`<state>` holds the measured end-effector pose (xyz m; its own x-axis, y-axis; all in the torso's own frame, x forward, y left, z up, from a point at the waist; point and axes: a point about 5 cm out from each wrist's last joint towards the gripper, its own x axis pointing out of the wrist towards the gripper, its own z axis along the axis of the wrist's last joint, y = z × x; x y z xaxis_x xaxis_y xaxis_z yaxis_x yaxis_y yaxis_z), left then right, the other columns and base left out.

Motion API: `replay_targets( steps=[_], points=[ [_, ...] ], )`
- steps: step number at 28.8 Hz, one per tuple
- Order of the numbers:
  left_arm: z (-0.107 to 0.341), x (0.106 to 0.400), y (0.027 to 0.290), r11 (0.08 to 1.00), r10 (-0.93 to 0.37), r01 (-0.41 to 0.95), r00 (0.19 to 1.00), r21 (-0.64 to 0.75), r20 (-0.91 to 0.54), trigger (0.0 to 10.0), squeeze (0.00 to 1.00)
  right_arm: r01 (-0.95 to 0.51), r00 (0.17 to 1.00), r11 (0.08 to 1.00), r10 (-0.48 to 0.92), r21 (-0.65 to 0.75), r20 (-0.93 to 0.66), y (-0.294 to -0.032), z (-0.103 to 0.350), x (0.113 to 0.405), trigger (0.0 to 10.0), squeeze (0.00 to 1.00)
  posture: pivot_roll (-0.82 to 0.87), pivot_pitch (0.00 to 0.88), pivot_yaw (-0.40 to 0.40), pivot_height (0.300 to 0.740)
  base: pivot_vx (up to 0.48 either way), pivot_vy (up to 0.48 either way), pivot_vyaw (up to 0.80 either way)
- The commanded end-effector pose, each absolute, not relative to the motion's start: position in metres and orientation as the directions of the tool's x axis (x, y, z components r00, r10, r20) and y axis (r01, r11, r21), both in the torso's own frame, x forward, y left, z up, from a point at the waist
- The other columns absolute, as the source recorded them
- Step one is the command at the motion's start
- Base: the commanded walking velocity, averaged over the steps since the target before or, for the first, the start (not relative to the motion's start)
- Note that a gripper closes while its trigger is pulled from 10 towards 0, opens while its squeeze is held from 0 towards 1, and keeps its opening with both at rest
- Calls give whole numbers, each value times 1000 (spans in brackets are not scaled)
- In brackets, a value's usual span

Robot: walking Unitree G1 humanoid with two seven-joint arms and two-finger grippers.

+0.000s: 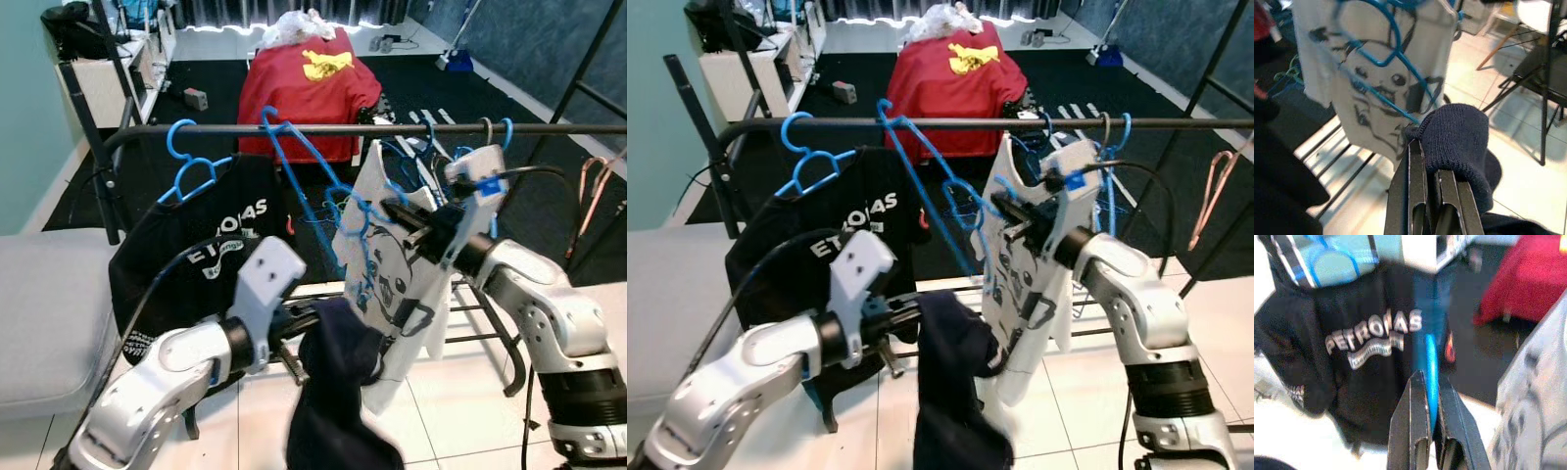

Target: Hang hanger

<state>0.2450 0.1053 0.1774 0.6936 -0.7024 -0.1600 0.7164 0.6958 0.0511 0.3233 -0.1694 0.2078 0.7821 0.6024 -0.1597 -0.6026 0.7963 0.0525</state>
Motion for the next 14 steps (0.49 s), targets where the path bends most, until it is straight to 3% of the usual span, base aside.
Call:
replay_targets(
  steps=[1, 4, 8, 11, 14],
  points=[
    [177, 243, 115, 711, -683, 701, 708, 57, -181, 0, 0, -618, 745, 779, 622, 100, -242, -166, 194, 317, 0, 0, -28, 59, -33, 740, 0, 0, 0],
    [172, 235, 127, 660, -709, 747, 655, 79, -260, 0, 0, -611, 715, 778, 621, 145, -321, -163, 178, 308, 0, 0, -31, 64, -27, 740, 0, 0, 0],
    [176, 239, 134, 676, -687, 727, 680, 117, -256, 0, 0, -532, 814, 844, 532, 68, -235, -169, 183, 318, 0, 0, -32, 67, -15, 740, 0, 0, 0],
    [177, 241, 135, 690, -674, 713, 696, 125, -248, 0, 0, -512, 836, 859, 506, 31, -210, -172, 188, 322, 0, 0, -32, 67, -15, 740, 0, 0, 0],
    [183, 253, 138, 727, -634, 666, 745, 167, -207, 0, 0, -410, 911, 904, 411, -118, -14, -184, 228, 342, 0, 0, -35, 61, -8, 740, 0, 0, 0]
  ],
)
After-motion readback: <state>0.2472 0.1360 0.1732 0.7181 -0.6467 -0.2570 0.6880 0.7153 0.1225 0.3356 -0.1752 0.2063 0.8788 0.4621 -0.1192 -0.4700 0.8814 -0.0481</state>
